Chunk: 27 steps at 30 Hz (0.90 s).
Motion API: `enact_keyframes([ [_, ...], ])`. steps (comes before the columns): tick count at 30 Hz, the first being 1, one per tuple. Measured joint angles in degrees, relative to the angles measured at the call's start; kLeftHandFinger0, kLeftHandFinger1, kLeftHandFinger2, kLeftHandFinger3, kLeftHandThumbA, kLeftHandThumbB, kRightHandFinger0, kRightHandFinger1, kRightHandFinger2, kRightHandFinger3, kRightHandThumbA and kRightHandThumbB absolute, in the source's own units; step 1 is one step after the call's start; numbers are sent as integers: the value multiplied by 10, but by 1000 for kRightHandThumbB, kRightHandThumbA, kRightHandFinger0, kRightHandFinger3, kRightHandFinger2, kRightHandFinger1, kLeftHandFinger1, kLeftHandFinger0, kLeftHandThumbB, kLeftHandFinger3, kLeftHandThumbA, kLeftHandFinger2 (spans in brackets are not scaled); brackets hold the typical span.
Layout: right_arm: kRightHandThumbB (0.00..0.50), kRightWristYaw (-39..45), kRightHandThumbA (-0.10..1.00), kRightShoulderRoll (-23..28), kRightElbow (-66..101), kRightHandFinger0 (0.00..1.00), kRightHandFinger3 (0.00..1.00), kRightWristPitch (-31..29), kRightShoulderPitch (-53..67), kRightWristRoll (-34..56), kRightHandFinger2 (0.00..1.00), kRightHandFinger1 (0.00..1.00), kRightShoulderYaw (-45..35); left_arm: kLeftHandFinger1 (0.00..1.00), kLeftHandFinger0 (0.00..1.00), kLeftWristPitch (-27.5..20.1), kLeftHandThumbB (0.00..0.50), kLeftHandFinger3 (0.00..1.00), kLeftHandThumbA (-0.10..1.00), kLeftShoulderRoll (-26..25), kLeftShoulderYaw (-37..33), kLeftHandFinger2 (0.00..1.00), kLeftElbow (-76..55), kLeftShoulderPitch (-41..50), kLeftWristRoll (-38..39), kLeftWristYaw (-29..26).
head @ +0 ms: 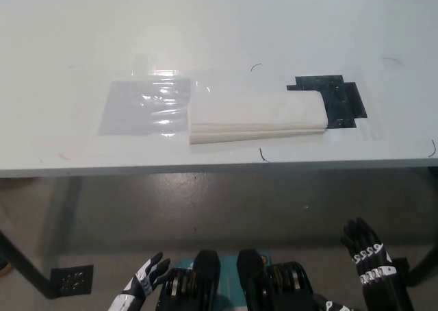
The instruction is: A stack of napkins is kept in the middle of the table close to the robot and the robot places both its hands sideways on the stack. Then it moves its hands away from each other while pressing down on the napkins to make them smooth
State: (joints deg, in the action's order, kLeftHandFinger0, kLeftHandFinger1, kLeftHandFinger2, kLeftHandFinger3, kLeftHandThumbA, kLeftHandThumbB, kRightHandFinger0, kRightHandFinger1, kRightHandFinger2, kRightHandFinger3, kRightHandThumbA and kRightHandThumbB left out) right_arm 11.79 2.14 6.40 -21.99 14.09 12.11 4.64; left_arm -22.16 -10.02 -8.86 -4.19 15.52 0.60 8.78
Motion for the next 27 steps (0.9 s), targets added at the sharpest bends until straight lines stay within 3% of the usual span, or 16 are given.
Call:
enact_keyframes([
  [17, 433, -1, 1000, -3, -2, 1000, 1000, 0, 2, 1, 1000, 1000, -1, 1000, 1000, 0, 353, 1000, 1000, 0, 1, 1000, -1, 8, 3, 0],
  [27, 396, 4, 1000, -2, 3, 1000, 1000, -5, 57, 2, 1000, 1000, 5, 1000, 1000, -7, 361, 1000, 1000, 0, -1, 1000, -15, 66, 3, 0],
])
